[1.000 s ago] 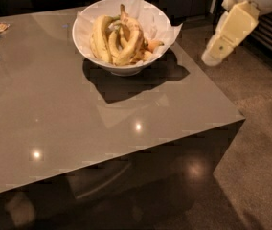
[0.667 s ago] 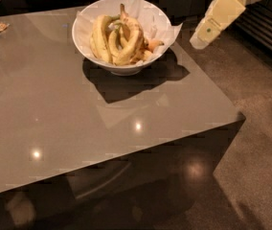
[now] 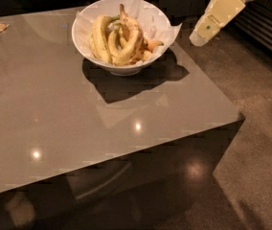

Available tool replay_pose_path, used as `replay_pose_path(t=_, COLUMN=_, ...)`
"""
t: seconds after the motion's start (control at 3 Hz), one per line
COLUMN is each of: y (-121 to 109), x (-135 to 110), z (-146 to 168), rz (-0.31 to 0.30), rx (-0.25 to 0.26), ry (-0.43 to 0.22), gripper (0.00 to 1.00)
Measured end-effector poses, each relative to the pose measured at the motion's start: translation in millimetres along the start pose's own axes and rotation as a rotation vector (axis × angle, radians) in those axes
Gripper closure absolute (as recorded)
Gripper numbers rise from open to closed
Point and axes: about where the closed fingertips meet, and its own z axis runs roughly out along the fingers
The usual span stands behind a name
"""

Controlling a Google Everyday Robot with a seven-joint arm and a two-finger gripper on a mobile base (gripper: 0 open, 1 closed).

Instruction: Pick banana from white bowl

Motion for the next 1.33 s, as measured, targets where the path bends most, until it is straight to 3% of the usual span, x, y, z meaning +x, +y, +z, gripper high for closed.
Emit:
replay_pose_path(t=0.67, y=-14.8, x=-47.3, z=54.0, rz=-0.009, rx=-0.004, ry=0.08, gripper=0.0)
replay_pose_path(t=1.33, y=-14.1, x=-68.6, z=62.2, rz=-0.028, rx=-0.012, ry=0.02, gripper=0.0)
